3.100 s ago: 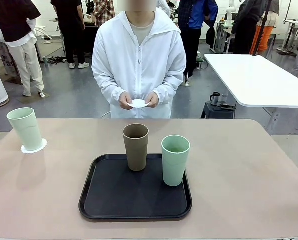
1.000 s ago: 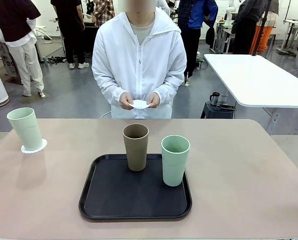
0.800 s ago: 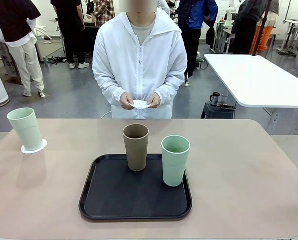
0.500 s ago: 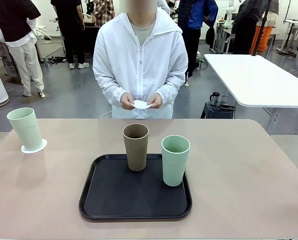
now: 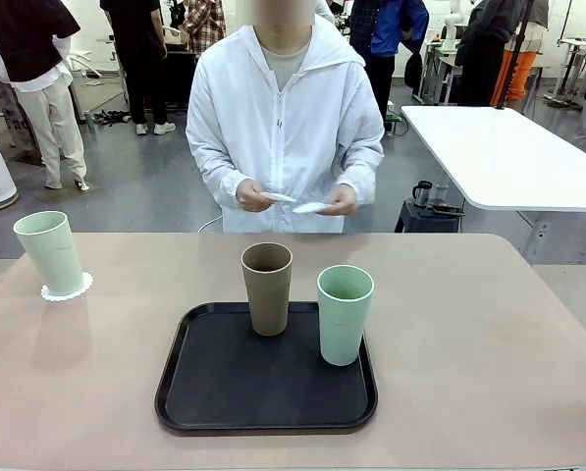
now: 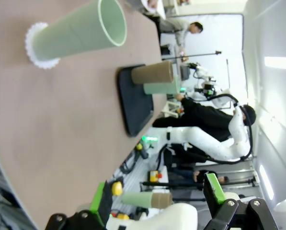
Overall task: Place coasters on the table and set cups on them.
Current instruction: Take one Reusable plastic cup from the Flat Tray and place it on a coaster set by the human.
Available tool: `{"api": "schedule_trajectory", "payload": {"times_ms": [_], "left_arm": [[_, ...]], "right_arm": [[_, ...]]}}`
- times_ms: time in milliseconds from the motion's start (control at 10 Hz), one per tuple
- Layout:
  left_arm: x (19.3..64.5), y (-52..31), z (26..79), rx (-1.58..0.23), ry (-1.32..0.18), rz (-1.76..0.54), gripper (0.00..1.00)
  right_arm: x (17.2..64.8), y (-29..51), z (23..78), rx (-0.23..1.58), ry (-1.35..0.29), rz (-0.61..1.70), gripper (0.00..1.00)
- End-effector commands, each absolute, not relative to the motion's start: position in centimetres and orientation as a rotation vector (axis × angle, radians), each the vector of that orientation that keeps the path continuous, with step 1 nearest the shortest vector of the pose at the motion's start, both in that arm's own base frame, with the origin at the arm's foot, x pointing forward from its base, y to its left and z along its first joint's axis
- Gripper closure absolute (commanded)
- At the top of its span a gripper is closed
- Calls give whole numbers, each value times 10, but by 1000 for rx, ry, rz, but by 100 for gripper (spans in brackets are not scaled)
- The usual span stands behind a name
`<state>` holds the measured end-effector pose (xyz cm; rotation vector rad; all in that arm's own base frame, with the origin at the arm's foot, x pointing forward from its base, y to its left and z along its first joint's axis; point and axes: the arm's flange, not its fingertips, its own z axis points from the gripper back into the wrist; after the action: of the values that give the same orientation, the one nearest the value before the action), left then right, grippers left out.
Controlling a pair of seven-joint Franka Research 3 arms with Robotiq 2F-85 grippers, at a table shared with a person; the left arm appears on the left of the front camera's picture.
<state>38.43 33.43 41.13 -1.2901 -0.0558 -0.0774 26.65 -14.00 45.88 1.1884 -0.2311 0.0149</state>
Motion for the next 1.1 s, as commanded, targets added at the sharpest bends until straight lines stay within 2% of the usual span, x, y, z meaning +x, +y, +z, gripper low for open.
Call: {"api": "schedule_trajectory", "payload": {"times_ms": [0,1000], "left_arm": [[383,335,412,-1290,-54,-74,0],[383,335,412,-1290,-54,-74,0]], "right_arm": [[267,-140,459,1204,-237,23,0],[267,-140,459,1204,-237,23,0]]}}
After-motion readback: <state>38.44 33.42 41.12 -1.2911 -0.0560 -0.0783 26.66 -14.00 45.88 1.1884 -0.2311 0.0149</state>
